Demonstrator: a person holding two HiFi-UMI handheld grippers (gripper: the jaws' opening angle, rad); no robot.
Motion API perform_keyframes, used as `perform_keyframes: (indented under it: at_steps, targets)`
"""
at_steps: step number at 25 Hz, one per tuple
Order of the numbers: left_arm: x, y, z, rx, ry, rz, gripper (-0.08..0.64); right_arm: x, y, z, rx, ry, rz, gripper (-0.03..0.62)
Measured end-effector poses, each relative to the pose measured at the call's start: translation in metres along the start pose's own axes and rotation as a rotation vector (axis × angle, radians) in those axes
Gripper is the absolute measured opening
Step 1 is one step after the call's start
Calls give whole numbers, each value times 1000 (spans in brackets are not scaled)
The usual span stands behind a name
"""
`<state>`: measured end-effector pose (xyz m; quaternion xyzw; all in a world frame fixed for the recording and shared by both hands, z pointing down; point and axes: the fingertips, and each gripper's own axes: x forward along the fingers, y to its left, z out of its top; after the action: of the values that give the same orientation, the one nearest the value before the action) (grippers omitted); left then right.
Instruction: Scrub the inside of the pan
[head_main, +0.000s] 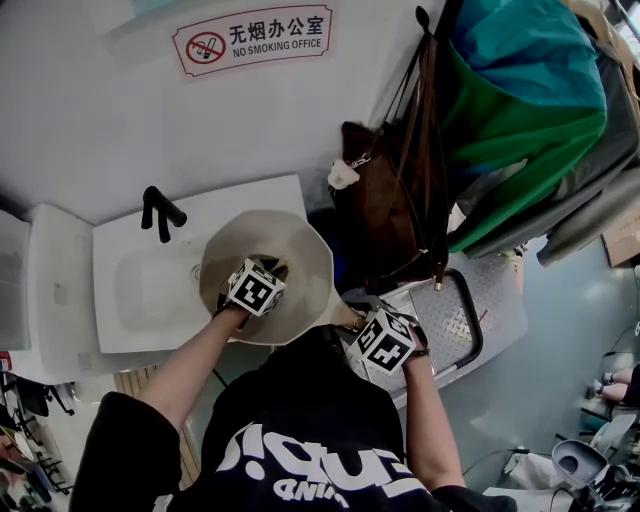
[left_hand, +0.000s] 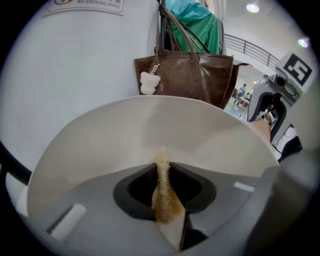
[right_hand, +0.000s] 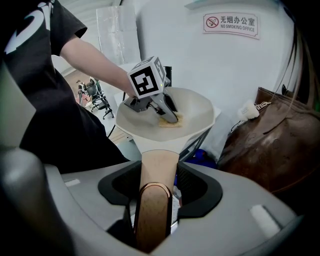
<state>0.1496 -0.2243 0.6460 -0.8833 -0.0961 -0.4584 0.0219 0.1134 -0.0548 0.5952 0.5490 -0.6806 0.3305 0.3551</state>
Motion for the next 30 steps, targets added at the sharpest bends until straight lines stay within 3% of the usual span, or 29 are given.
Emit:
perform_keyframes:
  at_steps: [3,12,24,26,27,30]
  targets:
    - [-12,16,-14,-42,21,35,78,0,0,0,-1,3,-1,225]
    - [-23,20,-18,-58,7,47,77,-4,-1,0,-35,-16,-18,225]
    - [-43,17,0,-41,-70,31,77,-59,-23,48,29,-246,-87,223]
    - [-48,17,6,-50,-92,33,77,-66,-31,57,64,-308,-139,112]
    - [-53,16,10,-54,-109,35,77,-71,-35,62,82,-340,-170,11]
    - [-75,11,31,-75,-196,36,77,-84,-40,79,144,-439,-211,8]
